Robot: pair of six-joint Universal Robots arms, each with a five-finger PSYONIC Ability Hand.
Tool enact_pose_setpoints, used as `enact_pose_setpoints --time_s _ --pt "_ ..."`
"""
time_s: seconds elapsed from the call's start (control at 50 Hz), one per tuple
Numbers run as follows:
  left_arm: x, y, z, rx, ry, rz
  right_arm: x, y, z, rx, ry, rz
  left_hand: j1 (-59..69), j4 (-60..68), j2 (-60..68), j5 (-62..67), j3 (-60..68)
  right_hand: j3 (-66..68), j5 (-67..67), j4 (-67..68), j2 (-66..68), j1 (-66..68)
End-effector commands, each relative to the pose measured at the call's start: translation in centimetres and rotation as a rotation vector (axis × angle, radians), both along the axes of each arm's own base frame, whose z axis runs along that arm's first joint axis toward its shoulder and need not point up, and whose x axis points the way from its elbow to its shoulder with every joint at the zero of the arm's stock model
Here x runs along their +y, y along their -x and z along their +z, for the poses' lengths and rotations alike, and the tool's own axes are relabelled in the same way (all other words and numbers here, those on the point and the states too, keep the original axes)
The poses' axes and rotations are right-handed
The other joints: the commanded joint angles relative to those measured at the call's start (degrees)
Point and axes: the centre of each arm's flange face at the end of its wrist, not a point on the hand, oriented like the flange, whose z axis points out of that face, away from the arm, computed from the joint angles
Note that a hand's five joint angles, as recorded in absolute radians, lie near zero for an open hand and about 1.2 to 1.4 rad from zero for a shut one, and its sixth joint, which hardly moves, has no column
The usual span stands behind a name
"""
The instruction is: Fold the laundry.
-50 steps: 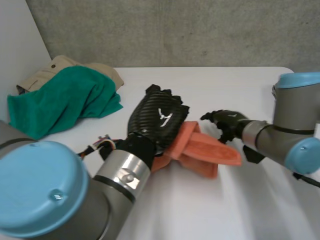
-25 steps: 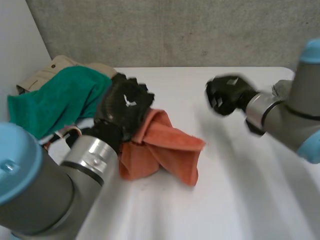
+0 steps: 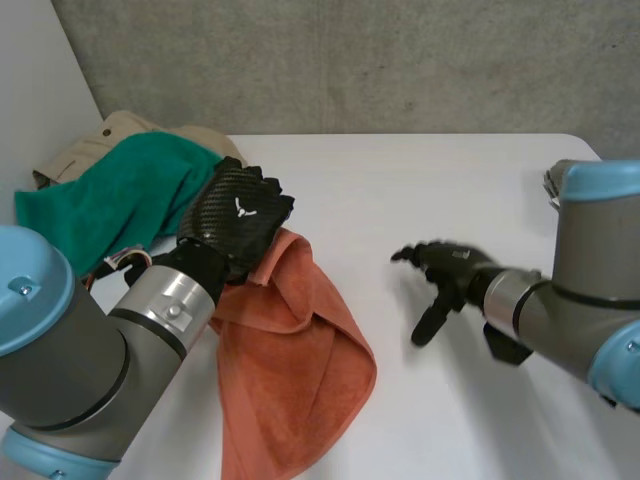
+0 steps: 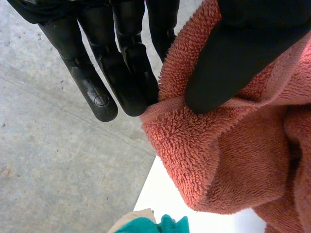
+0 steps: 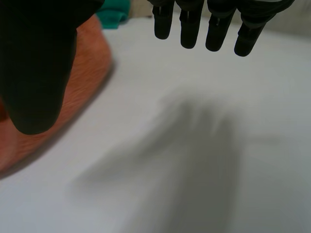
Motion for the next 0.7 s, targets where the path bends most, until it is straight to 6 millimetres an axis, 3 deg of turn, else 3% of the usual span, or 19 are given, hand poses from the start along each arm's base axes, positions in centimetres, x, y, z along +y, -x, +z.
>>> enact_pose_setpoints --time_s 0.02,0.14,0.26,0.28,0.34,0.36,0.42,0.44,0.52,0.54,0.6,0.7 --pt "0.6 -0.5 0.5 0.008 0.012 0.004 3.4 -1.2 -2.2 -0.1 -0.177 0.014 16.18 11.17 11.56 13.93 11.79 -1.77 -2.21 -1.47 -1.91 -2.4" --pt "0.8 -0.6 2.5 0.046 0.063 0.004 4.6 -3.0 -2.7 -0.194 -0.2 0.017 16.18 11.17 11.56 13.93 11.79 -0.43 -0.87 -0.13 -0.57 -1.06" --pt "1.1 -0.6 4.5 0.092 0.12 0.002 5.6 -5.7 -4.7 -0.218 -0.221 0.066 16.18 11.17 11.56 13.93 11.79 11.83 11.39 12.13 11.68 11.19" --pt "1.0 -0.6 4.7 0.101 0.123 0.003 5.9 -6.0 -5.0 -0.213 -0.227 0.076 16.18 11.17 11.56 13.93 11.79 16.02 15.58 16.32 15.88 15.39" --pt "1.1 -0.7 5.9 0.163 0.134 0.0 5.9 -6.4 -5.5 -0.196 -0.211 0.062 16.18 11.17 11.56 13.93 11.79 60.98 60.54 61.28 60.83 60.34" --pt "1.1 -0.7 6.3 0.18 0.137 -0.002 5.6 -6.3 -5.4 -0.192 -0.197 0.045 16.18 11.17 11.56 13.93 11.79 68.08 67.64 68.38 67.93 67.44" --pt "1.3 -1.2 7.8 0.244 0.154 -0.004 4.1 -5.4 -4.8 -0.171 -0.101 -0.061 16.18 11.17 11.56 13.93 11.79 68.15 67.71 68.45 68.01 67.52" --pt "1.4 -1.3 8.1 0.258 0.159 -0.005 3.7 -5.1 -4.3 -0.174 -0.063 -0.083 16.18 11.17 11.56 13.93 11.79 68.15 67.71 68.45 68.01 67.52" --pt "1.2 -2.5 9.9 0.302 0.2 0.021 1.7 -3.3 2.7 -0.234 0.216 -0.111 16.18 11.17 11.56 13.93 11.79 68.15 67.71 68.45 68.01 67.52" --pt "0.8 -3.1 10.4 0.307 0.22 0.039 0.5 -1.5 5.5 -0.192 0.342 -0.103 16.18 11.17 11.56 13.93 11.79 68.15 67.71 68.45 68.01 67.52" --pt "0.1 -4.2 10.9 0.307 0.236 0.079 -1.5 1.2 9.4 -0.094 0.536 -0.077 16.18 11.17 11.56 13.93 11.79 68.15 67.71 68.45 68.01 67.52" --pt "-0.3 -4.6 9.9 0.276 0.193 0.094 0.0 1.9 13.8 0.042 0.712 0.036 16.18 11.17 11.56 13.93 11.79 68.15 67.71 68.45 68.01 67.52"
